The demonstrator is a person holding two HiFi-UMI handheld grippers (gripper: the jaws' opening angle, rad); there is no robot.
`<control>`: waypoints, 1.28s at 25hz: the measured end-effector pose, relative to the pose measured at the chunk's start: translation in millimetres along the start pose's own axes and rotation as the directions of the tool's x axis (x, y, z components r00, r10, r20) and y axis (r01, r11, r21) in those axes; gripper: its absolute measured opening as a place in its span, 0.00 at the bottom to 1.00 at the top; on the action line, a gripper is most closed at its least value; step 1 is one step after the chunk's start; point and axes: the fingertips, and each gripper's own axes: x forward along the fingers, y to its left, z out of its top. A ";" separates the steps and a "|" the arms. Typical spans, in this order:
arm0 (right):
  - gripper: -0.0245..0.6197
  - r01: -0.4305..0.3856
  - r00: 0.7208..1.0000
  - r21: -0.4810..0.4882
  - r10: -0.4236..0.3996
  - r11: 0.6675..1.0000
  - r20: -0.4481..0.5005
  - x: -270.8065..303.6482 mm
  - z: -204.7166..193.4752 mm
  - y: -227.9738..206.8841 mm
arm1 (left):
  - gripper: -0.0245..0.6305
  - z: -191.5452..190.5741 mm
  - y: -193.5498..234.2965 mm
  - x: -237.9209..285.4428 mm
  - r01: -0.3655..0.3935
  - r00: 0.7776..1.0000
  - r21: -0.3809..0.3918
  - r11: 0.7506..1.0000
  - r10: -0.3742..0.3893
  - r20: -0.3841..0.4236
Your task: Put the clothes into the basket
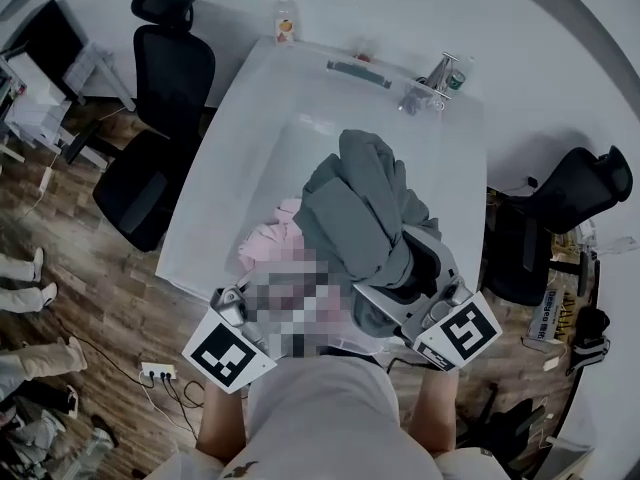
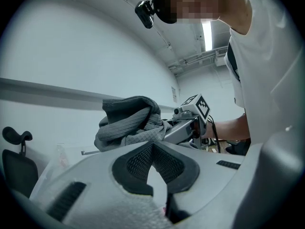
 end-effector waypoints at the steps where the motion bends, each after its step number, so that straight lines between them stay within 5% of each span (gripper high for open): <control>1: 0.60 -0.015 1.000 -0.001 0.015 1.000 -0.004 4.4 0.0 3.0 | 0.04 -1.1 1.3 -3.7 -0.013 1.000 -0.004 1.000 0.013 -0.002; 10: 0.60 -0.143 0.988 0.034 0.145 0.989 -0.056 52.8 -21.0 31.8 | 0.04 -22.6 17.3 -44.4 -0.133 0.991 -0.057 0.989 0.131 -0.038; 16: 0.60 -0.161 0.966 0.051 0.168 0.986 -0.194 78.4 -65.7 39.4 | 0.04 -39.6 20.7 -60.4 -0.185 0.982 -0.098 0.978 0.179 -0.068; 32: 0.60 -0.288 0.828 0.010 0.254 0.958 -0.499 120.7 -146.1 62.7 | 0.04 -63.8 22.1 -82.5 -0.275 0.960 -0.162 0.948 0.262 -0.098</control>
